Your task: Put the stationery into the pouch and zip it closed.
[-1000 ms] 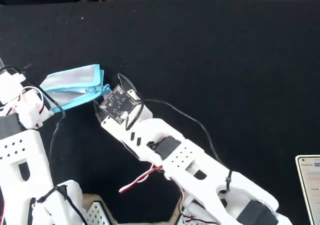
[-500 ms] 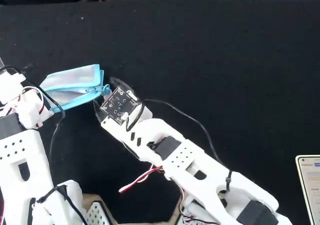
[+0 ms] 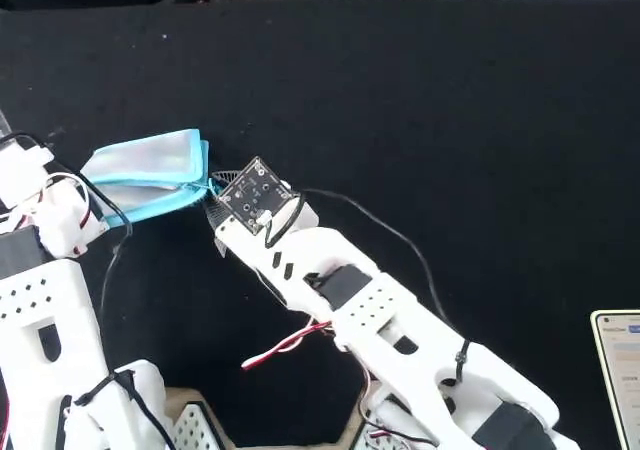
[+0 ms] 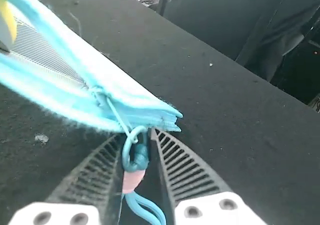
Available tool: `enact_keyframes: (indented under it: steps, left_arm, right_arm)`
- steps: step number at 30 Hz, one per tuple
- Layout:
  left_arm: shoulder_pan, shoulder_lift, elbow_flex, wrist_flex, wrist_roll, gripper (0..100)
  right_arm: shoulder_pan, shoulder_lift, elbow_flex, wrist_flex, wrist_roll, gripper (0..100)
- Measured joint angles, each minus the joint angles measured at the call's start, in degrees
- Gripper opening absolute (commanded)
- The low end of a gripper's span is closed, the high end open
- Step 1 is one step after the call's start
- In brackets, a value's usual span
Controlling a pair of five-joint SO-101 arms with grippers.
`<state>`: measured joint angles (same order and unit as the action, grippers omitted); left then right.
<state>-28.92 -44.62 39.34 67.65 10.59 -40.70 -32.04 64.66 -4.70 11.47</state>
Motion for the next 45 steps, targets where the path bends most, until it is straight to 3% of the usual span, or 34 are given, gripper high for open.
enact_keyframes:
  steps: [20,45]
  left_arm:
    - [0.0,0.0,-0.1,0.0,-0.8,3]
    - [3.3,0.0,-0.2,1.1,-3.7,3]
  right_arm:
    - [0.3,-17.6,9.0,1.2,0.2,1.1]
    - [-2.8,-22.2,11.1,4.4,2.3,1.1]
